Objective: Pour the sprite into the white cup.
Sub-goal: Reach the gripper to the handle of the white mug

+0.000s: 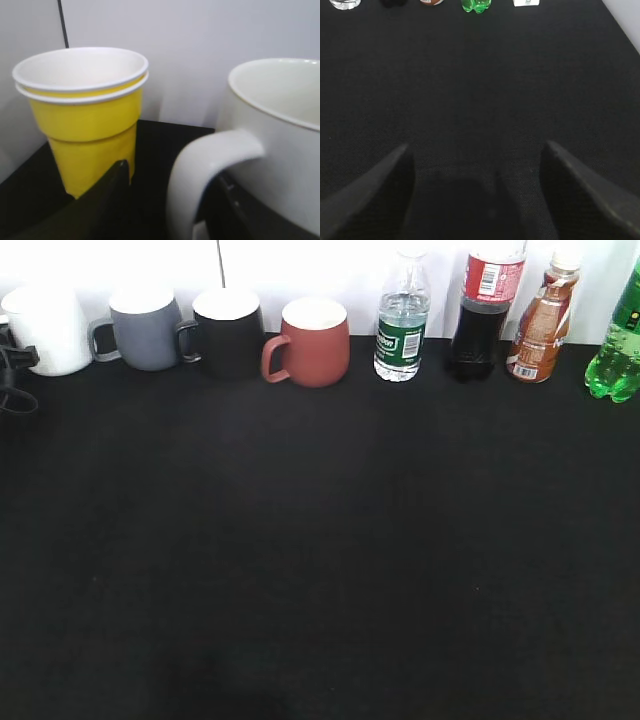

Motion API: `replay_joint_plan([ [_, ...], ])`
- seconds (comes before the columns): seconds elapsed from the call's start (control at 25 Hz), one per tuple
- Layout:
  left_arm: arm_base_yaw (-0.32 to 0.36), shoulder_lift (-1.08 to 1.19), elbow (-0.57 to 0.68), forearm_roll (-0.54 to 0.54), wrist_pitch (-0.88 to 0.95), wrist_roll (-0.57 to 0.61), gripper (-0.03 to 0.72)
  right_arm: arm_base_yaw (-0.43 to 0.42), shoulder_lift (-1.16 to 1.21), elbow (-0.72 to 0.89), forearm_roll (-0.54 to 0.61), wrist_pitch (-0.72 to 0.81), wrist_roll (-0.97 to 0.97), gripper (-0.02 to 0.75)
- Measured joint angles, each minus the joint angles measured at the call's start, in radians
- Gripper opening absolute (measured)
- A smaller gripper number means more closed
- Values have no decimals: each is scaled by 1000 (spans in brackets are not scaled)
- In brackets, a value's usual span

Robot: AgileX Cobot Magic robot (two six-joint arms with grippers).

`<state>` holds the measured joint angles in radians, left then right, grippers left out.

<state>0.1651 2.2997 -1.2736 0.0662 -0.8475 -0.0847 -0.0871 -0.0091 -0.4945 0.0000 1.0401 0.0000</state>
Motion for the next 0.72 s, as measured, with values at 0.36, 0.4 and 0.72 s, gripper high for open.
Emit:
replay_joint_plan([
  [0.36,0,0,-1,5,-3,0,273,0,0,0,0,0,0,584],
  [0.4,0,0,-1,6,-4,0,271,0,0,0,0,0,0,584],
  [0.72,0,19,-16,15,-31,0,237,0,0,0,0,0,0,584],
])
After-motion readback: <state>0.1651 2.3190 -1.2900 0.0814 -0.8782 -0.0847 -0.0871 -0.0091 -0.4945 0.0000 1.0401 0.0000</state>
